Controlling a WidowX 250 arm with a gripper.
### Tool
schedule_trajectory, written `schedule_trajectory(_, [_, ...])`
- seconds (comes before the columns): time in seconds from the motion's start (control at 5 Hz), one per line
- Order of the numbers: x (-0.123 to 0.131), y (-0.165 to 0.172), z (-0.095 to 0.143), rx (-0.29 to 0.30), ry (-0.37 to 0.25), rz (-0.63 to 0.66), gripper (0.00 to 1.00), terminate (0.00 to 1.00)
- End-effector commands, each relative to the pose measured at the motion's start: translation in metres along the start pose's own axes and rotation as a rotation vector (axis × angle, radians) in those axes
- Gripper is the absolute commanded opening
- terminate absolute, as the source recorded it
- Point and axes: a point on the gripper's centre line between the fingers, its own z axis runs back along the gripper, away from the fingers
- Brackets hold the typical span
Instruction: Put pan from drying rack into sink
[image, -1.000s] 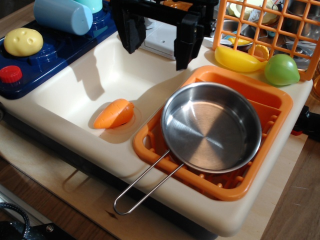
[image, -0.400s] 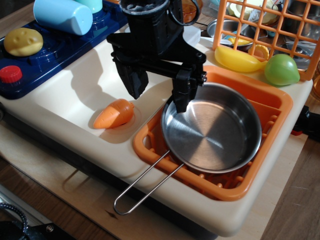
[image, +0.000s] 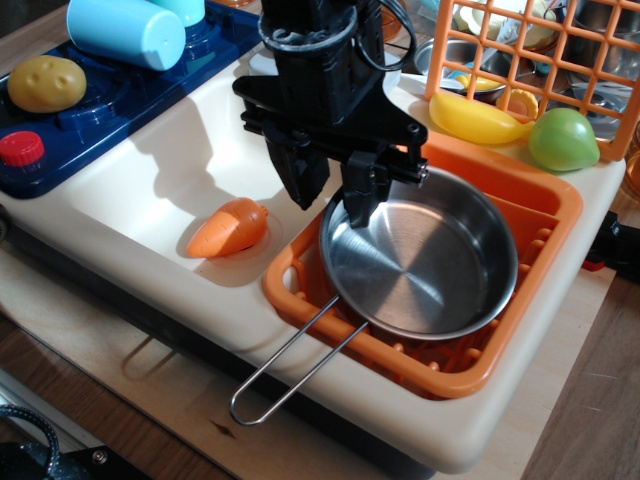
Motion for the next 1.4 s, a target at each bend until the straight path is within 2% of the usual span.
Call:
schedule_trajectory(0.0, [0.003,-0.008,-0.001,-0.004,-0.038,0.024,0.00,0.00])
schedule_trajectory(0.2, [0.005,-0.014,0.006,-0.008,-0.024,0.026,0.00,0.00])
schedule_trajectory(0.4, [0.011,-0.015,0.024,0.008,0.017,0.025,0.00,0.00])
schedule_trajectory(0.6, [0.017,0.000,0.043,0.016,0.058,-0.017,0.00,0.00])
schedule_trajectory(0.8, [0.018,0.031,0.056,0.040,0.078,-0.083,0.00,0.00])
schedule_trajectory(1.2, [0.015,0.082,0.047,0.151,-0.001,-0.192,0.00,0.00])
